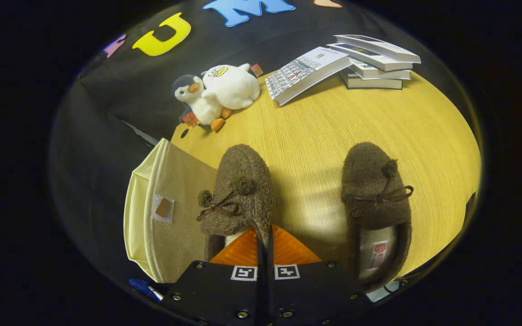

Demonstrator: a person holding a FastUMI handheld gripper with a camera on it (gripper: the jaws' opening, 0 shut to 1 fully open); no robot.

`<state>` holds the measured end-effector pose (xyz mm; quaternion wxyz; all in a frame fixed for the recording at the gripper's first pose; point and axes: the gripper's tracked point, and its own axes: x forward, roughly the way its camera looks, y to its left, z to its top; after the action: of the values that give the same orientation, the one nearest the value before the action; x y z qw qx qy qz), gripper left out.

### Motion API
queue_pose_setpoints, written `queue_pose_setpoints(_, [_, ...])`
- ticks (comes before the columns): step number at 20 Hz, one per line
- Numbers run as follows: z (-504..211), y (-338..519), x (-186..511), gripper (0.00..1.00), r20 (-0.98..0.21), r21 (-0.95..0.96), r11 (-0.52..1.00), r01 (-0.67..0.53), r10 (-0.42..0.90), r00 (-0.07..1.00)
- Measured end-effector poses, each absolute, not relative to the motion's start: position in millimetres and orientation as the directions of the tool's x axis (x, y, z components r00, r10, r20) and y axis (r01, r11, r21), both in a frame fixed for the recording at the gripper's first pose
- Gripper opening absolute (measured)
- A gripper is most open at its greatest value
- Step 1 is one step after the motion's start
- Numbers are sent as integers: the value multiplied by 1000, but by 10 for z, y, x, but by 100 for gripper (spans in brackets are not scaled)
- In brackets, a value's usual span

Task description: Open the storage box then place both shoes into the box .Put the left shoe in first, then the right shoe, with the right side of both shoes facing outward in a uniform manner.

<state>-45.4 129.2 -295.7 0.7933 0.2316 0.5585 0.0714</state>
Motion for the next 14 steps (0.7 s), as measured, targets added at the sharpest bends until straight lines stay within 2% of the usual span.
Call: queue_pose_setpoints(14, [-1896, 1877, 7, 0, -743, 576, 811, 102, 467, 479])
